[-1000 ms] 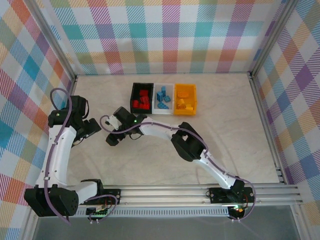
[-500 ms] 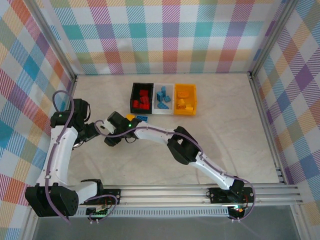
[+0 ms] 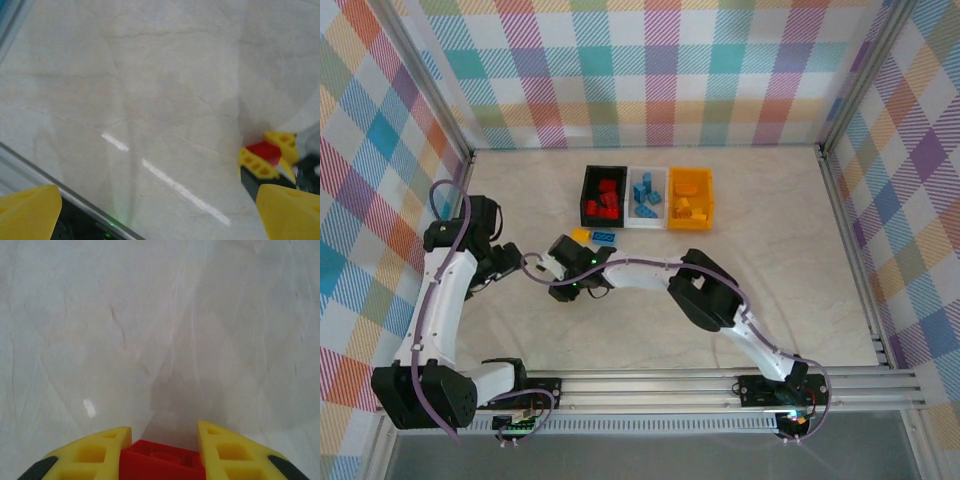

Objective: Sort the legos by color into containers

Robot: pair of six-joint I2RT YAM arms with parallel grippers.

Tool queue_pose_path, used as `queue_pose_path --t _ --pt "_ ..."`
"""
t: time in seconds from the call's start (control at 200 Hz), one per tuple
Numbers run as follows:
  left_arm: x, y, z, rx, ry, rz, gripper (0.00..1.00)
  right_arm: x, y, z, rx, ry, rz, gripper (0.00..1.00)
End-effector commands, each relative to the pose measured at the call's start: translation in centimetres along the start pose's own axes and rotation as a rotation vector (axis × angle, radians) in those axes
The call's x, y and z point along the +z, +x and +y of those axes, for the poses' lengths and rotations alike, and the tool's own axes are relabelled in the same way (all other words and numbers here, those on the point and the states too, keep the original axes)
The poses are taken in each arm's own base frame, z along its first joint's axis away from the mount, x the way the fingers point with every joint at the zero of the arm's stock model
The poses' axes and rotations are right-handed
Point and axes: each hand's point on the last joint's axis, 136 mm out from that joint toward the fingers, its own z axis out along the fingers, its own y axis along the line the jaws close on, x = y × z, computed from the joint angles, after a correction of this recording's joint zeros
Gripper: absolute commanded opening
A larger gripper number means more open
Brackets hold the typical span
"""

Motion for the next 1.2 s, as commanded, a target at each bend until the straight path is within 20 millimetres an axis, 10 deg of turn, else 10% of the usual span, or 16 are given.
queue_pose_path --t 0.0,0.36,0.62,0.845,1.195 --pt "1.1 0.4 -2.8 0.043 0.110 0.037 1.00 -3.5 1.8 -2.0 0.095 0.044 0.002 0.18" --pt "4.7 8.3 -18.2 0.376 0.313 0.259 1.00 -15.0 14.3 -13.1 0.406 0.285 0.064 0.18" --pt "1.4 10.3 -28.7 0.585 0.505 0.287 1.00 -24.6 12.2 -22.1 0.507 0.420 -0.123 0.19" --pt "2.3 8.0 -29.1 0.556 0.441 0.269 1.00 -26.2 8.1 -29.1 0.528 0.437 -0.188 0.21" --pt "5.8 2.8 -24.6 0.487 0.299 0.228 1.00 -21.9 5.8 -36.1 0.569 0.438 -0.183 0.39"
